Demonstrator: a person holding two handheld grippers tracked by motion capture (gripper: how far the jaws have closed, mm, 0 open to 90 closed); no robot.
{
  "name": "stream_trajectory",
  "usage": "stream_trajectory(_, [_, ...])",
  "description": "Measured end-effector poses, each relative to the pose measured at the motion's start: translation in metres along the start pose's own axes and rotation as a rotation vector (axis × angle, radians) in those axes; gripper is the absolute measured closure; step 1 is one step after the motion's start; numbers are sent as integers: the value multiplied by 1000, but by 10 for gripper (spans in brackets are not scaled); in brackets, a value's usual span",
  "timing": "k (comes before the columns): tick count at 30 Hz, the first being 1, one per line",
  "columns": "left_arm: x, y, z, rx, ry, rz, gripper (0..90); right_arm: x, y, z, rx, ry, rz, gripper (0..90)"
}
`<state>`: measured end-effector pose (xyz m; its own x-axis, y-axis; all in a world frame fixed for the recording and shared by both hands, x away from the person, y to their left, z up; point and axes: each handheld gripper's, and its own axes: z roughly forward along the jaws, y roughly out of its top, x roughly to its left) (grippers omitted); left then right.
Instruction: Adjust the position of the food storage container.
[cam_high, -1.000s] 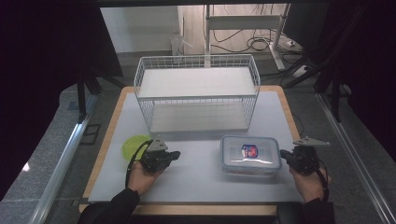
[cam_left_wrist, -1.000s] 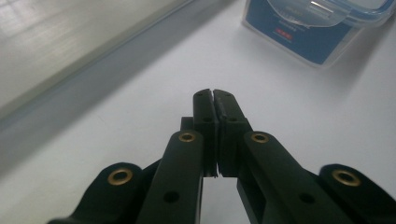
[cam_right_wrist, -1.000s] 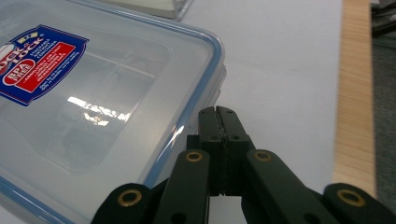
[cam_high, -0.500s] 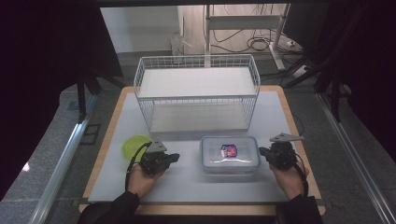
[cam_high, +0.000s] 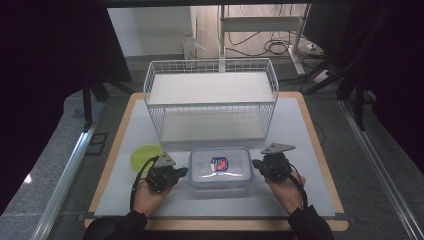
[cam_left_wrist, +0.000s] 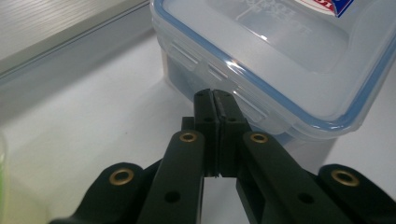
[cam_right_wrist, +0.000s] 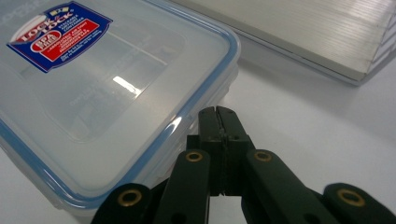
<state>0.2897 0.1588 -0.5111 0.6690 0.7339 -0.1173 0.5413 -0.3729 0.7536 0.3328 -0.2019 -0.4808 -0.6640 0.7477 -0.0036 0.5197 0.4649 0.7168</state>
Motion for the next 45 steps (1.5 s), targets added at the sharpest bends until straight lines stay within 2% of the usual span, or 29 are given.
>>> stream_trajectory(6, [0,1,2,-1,28,-2,900,3,1,-3,-24,21,19,900])
stream_trajectory(13, [3,5,9,10,62,-10,900,6,0,-5,-9,17,13,900])
stream_trajectory(17, [6,9,15,32,78,4,900,6,-2,-5,-7,17,13,900])
stream_trajectory(23, [9,14,21,33,89,4,900,6,-3,-7,-5,14,18,900])
stream_trajectory(27, [11,14,22,33,70,-20,898,5,-4,-8,-6,21,15,900])
stream_trajectory(29, [9,13,17,34,79,-11,841,3,-4,-8,-8,37,-2,900])
stream_trajectory(30, [6,10,10,30,93,3,817,2,-5,-9,-16,22,-27,850])
stream_trajectory(31, [6,10,10,30,93,3,798,2,-5,-9,-16,22,-27,850])
stream_trajectory(32, [5,8,4,27,104,18,765,0,-7,-11,-25,-5,-62,789])
stream_trajectory(33, [3,6,-1,26,121,29,765,0,-7,-11,-25,-5,-62,789])
stream_trajectory(34, [2,1,-10,18,135,41,670,-5,-9,-15,-44,-22,-60,706])
stream_trajectory(35, [2,1,-10,18,135,41,624,-5,-9,-15,-44,-22,-60,706])
stream_trajectory(36, [2,-3,-17,-3,128,45,575,-9,-11,-18,-55,-17,-52,639])
stream_trajectory(38, [1,-8,-22,-16,139,55,492,-12,-14,-21,-57,-24,-52,564])
stream_trajectory(39, [1,-8,-22,-16,139,55,441,-12,-14,-21,-57,-24,-52,564])
stream_trajectory(40, [0,-13,-25,-38,130,68,368,-15,-17,-23,-60,-8,-39,484])
stream_trajectory(41, [0,-13,-25,-38,130,68,301,-15,-17,-23,-60,-8,-39,484])
stream_trajectory(42, [0,-15,-26,-43,130,80,301,-17,-18,-23,-59,-2,-36,443])
stream_trajectory(44, [-1,-19,-28,-48,124,93,198,-18,-21,-20,-51,11,-48,337])
stream_trajectory(45, [-1,-20,-29,-51,119,87,198,-18,-21,-20,-51,11,-48,337])
